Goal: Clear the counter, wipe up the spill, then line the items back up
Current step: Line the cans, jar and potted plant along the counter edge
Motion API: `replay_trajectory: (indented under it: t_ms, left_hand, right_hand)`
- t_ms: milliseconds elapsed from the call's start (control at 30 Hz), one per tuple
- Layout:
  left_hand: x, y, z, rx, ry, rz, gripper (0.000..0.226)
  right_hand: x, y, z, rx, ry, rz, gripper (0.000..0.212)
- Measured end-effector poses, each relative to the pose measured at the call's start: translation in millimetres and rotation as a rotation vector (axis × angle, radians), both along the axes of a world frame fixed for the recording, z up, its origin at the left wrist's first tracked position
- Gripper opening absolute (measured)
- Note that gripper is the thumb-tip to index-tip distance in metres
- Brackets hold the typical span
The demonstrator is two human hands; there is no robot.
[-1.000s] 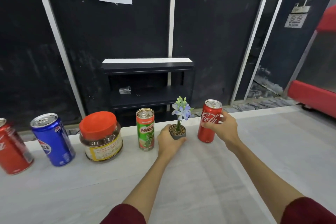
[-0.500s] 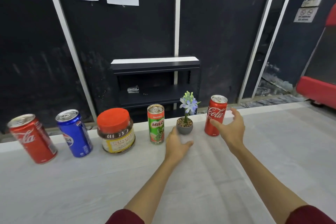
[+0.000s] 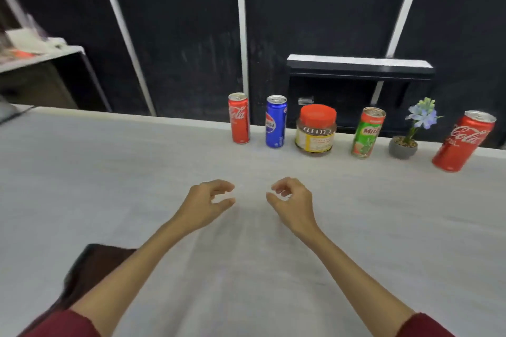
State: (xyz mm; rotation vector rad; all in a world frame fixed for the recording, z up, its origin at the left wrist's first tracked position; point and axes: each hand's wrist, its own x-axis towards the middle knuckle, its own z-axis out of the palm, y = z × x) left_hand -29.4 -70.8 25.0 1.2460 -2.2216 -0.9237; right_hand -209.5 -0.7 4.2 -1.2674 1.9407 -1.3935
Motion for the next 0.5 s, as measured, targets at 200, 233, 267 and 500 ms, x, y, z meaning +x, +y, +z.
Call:
replay_trajectory:
  t_ms: [200, 233, 267, 500]
  left_hand:
    - [176.8, 18.1, -19.3, -0.032, -0.275, 0.068, 0.04]
    - [197.0, 20.3, -24.1, -0.025, -0.314, 0.067, 0.046]
    - [213.9, 23.2, -28.0, -0.024, -0.343, 0.062, 0.053]
    - [266.6, 37.0, -45.3, -0.174, -0.242, 0.136, 0.044]
  right_hand:
    - [155.4, 1.0, -13.5, 0.21, 0.062, 0.431, 0.039]
    - [176.8, 1.1, -16.2, 0.235, 0.094, 0.474, 0.046]
    - [196.2, 0.8, -19.5, 0.253, 0.14, 0.505, 0.051]
    - [291.9, 2.5, -30.8, 0.21, 0.284, 0.391, 0.03]
